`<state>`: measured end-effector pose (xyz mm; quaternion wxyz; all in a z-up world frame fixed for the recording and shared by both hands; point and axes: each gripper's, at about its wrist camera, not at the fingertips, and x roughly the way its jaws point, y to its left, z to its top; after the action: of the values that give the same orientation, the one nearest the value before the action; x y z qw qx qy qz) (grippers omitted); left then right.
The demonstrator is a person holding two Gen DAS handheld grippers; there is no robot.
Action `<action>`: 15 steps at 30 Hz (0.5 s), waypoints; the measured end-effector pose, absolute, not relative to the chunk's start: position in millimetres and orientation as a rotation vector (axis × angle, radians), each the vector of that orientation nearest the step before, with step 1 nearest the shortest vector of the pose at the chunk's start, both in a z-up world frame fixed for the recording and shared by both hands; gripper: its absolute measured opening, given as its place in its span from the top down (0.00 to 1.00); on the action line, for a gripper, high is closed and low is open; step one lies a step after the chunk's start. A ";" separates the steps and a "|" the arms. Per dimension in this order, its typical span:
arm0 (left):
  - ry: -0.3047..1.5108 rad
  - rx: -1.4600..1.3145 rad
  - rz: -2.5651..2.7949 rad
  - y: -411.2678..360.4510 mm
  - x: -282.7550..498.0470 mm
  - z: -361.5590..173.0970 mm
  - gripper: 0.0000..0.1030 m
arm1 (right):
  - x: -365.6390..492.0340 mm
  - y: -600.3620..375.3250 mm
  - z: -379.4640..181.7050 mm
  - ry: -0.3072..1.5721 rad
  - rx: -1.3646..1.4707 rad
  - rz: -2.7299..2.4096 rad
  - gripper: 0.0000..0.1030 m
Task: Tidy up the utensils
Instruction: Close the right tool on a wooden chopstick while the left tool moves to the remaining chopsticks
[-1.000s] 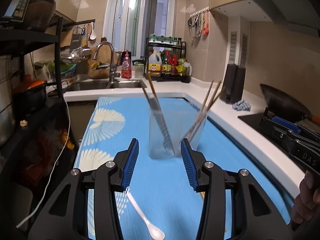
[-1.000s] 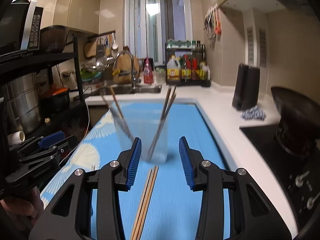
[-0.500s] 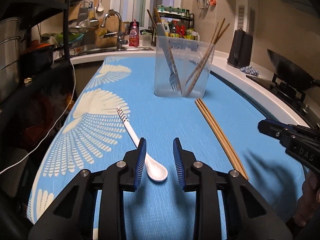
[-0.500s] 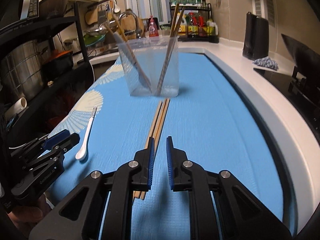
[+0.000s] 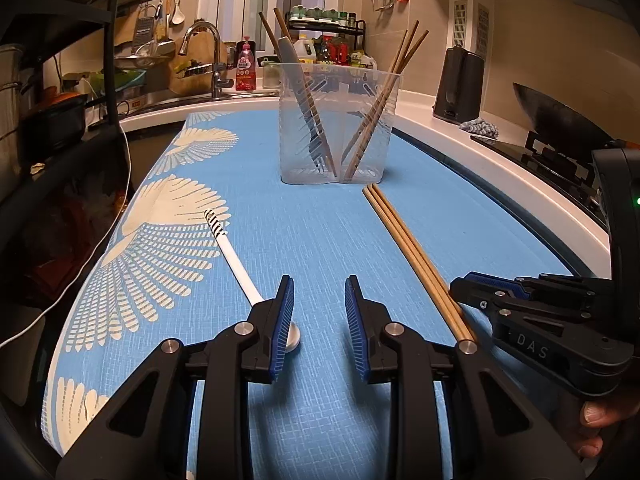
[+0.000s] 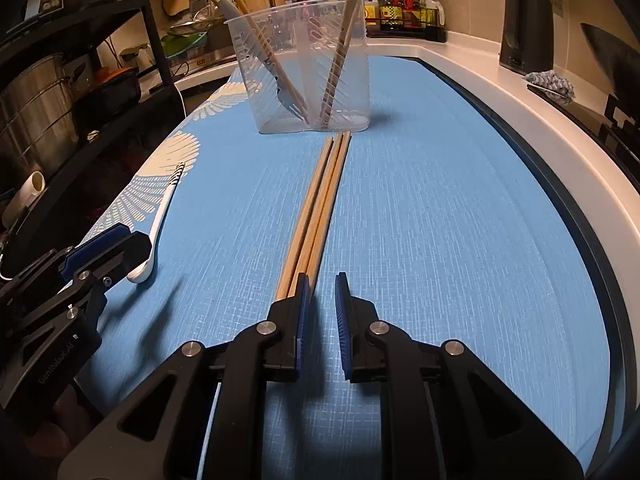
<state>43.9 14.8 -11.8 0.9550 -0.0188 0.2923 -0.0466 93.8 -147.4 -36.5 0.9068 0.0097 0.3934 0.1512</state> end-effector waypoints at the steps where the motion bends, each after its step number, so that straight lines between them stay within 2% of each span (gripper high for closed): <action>1: 0.595 -0.039 -0.097 14.2 43.9 -12.0 0.74 | 94.0 -146.7 -36.3 0.813 0.017 0.316 0.85; 6: 0.587 -0.035 -0.108 12.7 42.9 -11.1 0.74 | 91.2 -138.5 -38.7 0.826 -0.010 0.332 0.85; 8: 0.588 -0.032 -0.114 12.2 42.7 -11.5 0.74 | 91.3 -138.0 -39.9 0.828 -0.015 0.320 0.89; 15: 0.627 -0.043 -0.161 0.8 46.0 -16.2 0.74 | 90.0 -153.3 -38.3 0.822 0.005 0.257 0.94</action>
<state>46.0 0.8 -16.2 0.9478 -0.0209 0.3080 -0.0793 90.0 -153.3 -38.3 0.9086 0.0025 0.3986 0.1245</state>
